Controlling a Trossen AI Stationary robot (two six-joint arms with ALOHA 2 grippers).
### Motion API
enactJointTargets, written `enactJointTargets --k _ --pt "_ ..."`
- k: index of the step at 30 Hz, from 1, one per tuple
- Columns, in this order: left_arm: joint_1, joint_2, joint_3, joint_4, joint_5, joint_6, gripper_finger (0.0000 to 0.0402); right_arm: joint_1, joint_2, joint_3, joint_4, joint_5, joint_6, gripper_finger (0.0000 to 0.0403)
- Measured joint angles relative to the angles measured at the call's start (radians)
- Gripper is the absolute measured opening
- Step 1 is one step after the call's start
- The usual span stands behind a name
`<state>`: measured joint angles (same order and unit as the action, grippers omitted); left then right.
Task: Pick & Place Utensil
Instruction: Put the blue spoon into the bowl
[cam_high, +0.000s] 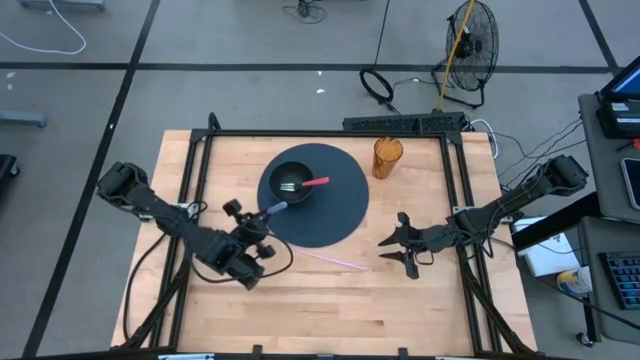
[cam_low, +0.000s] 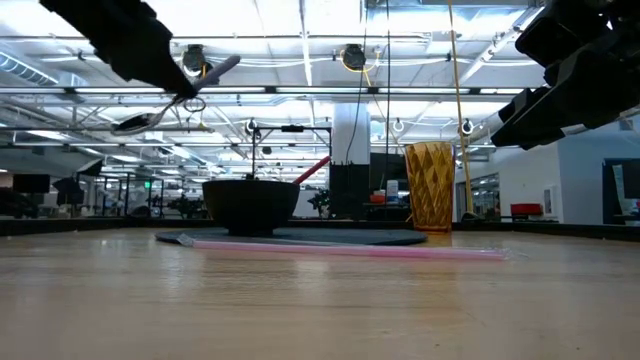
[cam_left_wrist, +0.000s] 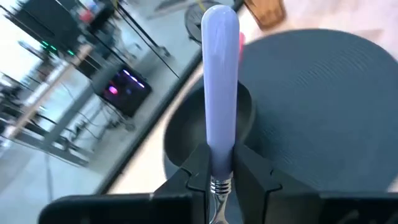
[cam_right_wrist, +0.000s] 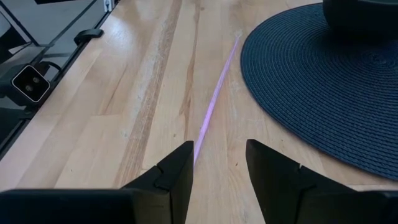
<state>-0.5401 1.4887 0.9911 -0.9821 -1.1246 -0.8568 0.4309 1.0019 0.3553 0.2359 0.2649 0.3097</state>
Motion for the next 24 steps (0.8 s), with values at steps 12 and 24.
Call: enactJointTargets --k 12,24 --pt "0.13 0.0 0.0 0.276 -0.067 0.37 0.0052 0.0 0.0 0.0 0.0 0.0 -0.008 0.0141" --pt "0.274 0.0 0.0 0.58 -0.016 0.745 0.006 0.0 0.0 0.0 0.0 -0.003 -0.016 0.0141"
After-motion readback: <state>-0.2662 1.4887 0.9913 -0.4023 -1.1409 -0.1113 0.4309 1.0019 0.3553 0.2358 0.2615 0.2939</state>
